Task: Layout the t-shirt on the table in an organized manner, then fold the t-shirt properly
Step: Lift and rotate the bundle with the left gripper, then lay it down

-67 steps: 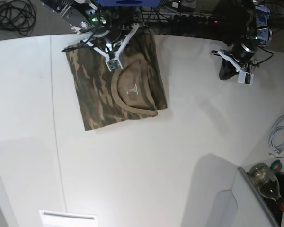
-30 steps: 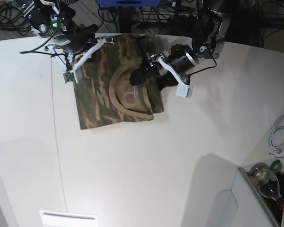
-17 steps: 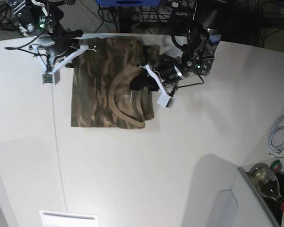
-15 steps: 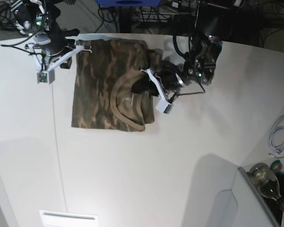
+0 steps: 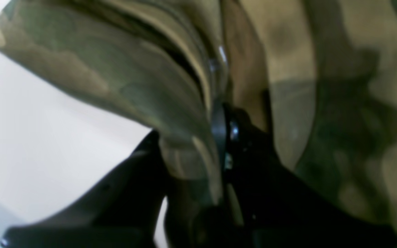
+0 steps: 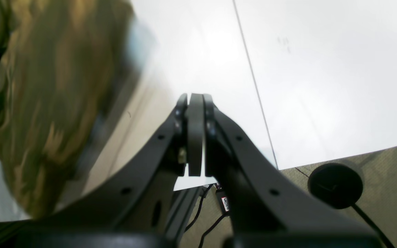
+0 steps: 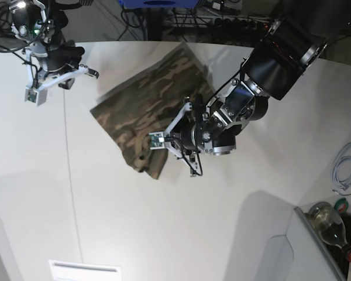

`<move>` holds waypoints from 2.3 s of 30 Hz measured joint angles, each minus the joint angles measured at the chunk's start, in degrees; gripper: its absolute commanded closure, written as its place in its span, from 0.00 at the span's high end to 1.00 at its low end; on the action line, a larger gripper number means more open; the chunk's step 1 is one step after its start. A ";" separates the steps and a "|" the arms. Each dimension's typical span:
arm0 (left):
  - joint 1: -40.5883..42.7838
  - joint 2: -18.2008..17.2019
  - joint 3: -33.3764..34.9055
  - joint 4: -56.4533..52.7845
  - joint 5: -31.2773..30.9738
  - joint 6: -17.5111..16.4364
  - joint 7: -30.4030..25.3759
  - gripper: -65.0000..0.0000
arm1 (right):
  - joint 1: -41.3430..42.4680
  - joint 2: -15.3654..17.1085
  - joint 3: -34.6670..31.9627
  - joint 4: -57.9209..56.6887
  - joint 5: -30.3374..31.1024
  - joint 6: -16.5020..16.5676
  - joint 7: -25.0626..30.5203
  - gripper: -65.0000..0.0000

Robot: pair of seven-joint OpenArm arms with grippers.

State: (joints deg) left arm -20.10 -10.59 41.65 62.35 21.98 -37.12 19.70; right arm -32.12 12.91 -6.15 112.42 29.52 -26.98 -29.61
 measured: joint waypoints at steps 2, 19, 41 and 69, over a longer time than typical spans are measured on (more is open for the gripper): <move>-0.37 -0.55 3.23 -0.07 3.69 0.26 -4.92 0.00 | -0.26 -0.83 0.52 -0.04 0.00 0.02 0.02 0.01; -0.68 4.39 7.30 -3.98 15.10 0.66 -18.88 0.00 | -2.36 -4.94 1.55 -0.24 0.00 0.00 -0.13 0.01; -4.55 4.37 7.65 -2.60 15.50 -0.63 -17.75 0.79 | -2.23 -4.74 1.27 -0.26 -0.37 0.00 -0.04 0.01; 32.04 -5.66 -30.64 37.03 -29.57 0.42 0.15 0.00 | 5.20 2.43 -20.15 -0.15 -0.83 0.04 0.39 0.01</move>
State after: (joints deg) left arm 11.94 -16.25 11.00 99.37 -7.60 -36.71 19.86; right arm -26.92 15.33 -26.30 112.27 28.69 -26.94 -29.21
